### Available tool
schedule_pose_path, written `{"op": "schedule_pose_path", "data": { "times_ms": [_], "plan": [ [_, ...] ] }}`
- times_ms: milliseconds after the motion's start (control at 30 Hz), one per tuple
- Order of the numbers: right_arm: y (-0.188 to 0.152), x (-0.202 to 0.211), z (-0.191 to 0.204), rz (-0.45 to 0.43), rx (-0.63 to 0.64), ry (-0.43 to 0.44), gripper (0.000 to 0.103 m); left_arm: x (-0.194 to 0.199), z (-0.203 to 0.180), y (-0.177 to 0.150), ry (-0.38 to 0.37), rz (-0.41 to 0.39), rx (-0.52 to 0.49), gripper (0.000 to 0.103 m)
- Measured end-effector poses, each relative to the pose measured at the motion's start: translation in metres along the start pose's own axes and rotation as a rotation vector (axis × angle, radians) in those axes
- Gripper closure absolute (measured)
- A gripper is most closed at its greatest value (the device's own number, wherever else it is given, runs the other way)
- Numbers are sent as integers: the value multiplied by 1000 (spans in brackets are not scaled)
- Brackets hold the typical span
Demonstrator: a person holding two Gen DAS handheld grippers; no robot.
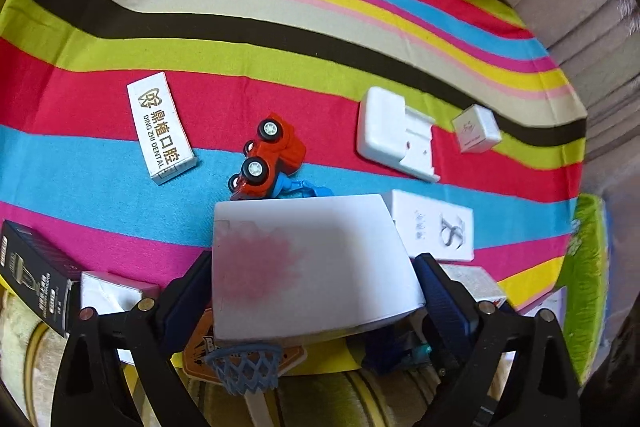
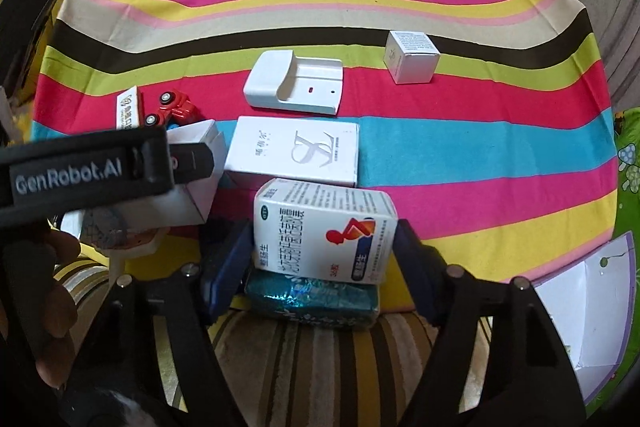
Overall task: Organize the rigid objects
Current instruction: 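Grasp the white medicine box with red logo using the right gripper while left lifts its box, then release both held boxes into the cardboard box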
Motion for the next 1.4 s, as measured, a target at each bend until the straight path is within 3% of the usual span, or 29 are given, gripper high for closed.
{"op": "schedule_pose_path", "data": {
  "times_ms": [333, 600, 833, 1167, 1400],
  "plan": [
    [-5, 20, -13, -91, -77, 2, 30, 28, 0, 3, -95, -124, 38, 6],
    [-17, 37, -35, -123, -131, -14, 30, 52, -22, -8, -112, -225, -18, 6],
    [-36, 52, -66, -137, -207, -16, 30, 63, -49, -28, -141, -262, -81, 6],
    [-89, 74, -135, -115, -324, -80, 30, 50, -105, -82, -227, -150, -207, 6],
    [-141, 82, -197, -68, -451, -160, 30, 24, -147, -128, -293, 14, -293, 6]
  ]
}}
Point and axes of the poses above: each gripper's, at about its wrist camera, not at the fingertips, and x roughly against the way its jaws point, z to its left, y to its top, the point moved 3 cm from there along -x, roughly the way its jaws point, and after that the axes turned 13 degrees about x, right-handed, at the moved point
